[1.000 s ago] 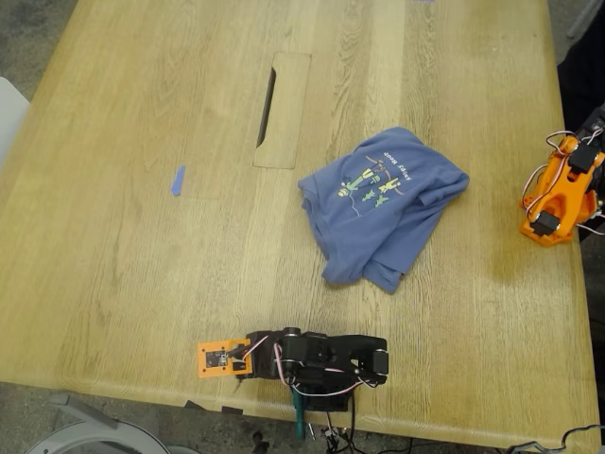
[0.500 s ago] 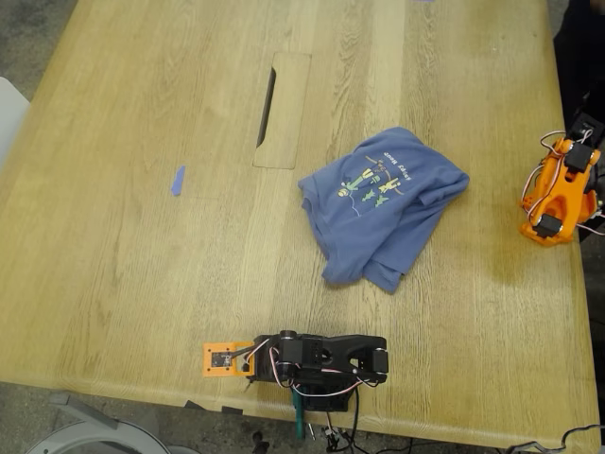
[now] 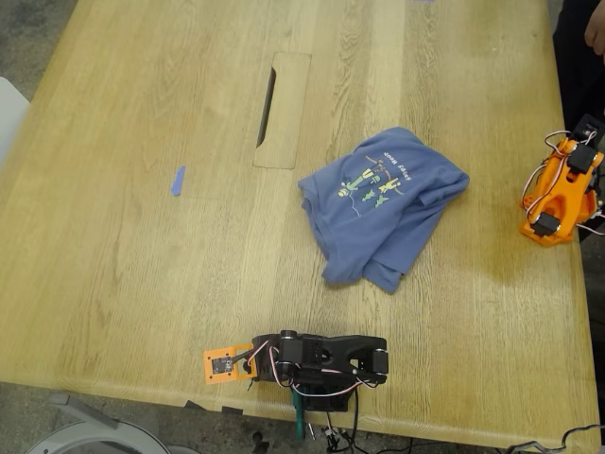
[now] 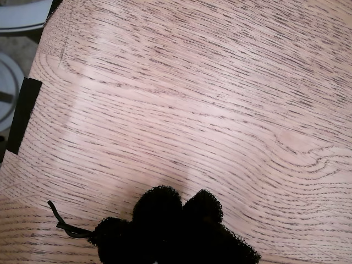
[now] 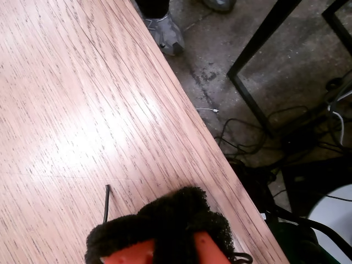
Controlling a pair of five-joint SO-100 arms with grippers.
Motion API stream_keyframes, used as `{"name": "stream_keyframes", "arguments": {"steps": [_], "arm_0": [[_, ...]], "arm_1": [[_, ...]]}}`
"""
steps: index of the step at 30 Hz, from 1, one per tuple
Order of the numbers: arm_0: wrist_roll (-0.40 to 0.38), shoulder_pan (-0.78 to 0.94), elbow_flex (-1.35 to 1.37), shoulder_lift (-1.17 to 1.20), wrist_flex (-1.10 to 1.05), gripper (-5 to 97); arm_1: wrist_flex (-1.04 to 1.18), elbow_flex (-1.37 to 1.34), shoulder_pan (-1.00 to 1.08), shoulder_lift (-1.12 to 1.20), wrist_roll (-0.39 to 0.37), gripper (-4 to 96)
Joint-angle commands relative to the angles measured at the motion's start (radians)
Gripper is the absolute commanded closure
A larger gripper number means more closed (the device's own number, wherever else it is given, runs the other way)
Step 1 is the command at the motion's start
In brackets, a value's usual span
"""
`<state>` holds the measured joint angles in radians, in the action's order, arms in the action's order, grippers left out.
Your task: Fold a T-shirt
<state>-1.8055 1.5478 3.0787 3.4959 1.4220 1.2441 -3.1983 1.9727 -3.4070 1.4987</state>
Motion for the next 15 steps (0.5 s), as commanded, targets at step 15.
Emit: {"name": "stream_keyframes", "arguments": {"steps": [15], "arm_0": [[-0.015, 0.008, -0.012, 0.112, 0.006, 90]], "arm_1": [[0.005, -0.067, 0.16, 0.002, 0.055, 90.8]]}}
